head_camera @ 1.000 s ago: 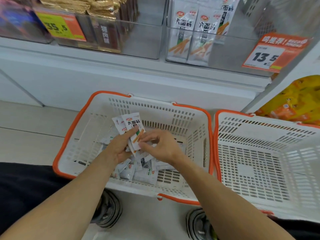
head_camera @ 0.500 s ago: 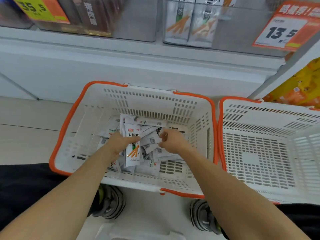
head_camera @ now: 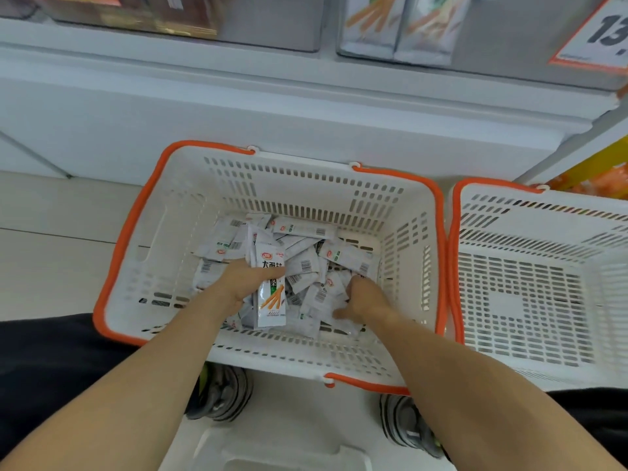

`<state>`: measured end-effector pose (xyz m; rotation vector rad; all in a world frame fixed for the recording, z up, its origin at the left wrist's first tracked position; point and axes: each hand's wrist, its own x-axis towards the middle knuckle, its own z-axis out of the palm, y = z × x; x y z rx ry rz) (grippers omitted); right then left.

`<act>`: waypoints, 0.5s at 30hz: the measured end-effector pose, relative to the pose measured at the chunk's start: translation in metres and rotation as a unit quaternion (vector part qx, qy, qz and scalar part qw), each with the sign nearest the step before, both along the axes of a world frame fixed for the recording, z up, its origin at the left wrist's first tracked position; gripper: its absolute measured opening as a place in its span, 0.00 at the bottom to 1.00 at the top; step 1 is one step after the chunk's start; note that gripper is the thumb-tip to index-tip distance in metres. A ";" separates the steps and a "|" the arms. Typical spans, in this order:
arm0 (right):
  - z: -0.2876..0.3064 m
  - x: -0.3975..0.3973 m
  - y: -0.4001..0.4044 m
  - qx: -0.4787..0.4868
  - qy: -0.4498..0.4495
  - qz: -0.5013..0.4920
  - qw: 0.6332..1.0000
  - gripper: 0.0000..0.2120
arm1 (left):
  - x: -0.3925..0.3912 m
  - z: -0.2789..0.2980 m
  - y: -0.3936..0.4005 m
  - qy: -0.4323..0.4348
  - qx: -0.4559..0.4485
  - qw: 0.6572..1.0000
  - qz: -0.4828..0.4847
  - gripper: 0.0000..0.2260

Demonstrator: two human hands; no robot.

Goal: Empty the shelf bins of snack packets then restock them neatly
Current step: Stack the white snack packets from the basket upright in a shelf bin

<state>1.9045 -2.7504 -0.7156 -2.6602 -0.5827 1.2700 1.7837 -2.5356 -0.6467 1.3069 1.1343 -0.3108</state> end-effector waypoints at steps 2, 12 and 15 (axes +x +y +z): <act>-0.002 -0.010 -0.006 0.017 0.008 -0.030 0.999 0.26 | -0.006 -0.001 -0.004 0.010 -0.006 1.000 -0.002 0.13; 0.061 0.005 0.021 0.056 0.120 -0.064 0.989 0.14 | -0.019 0.007 -0.012 0.011 0.012 1.000 0.017 0.17; 0.084 -0.001 0.036 0.177 0.141 -0.145 0.963 0.10 | -0.013 0.016 -0.017 -0.027 0.000 0.997 0.073 0.14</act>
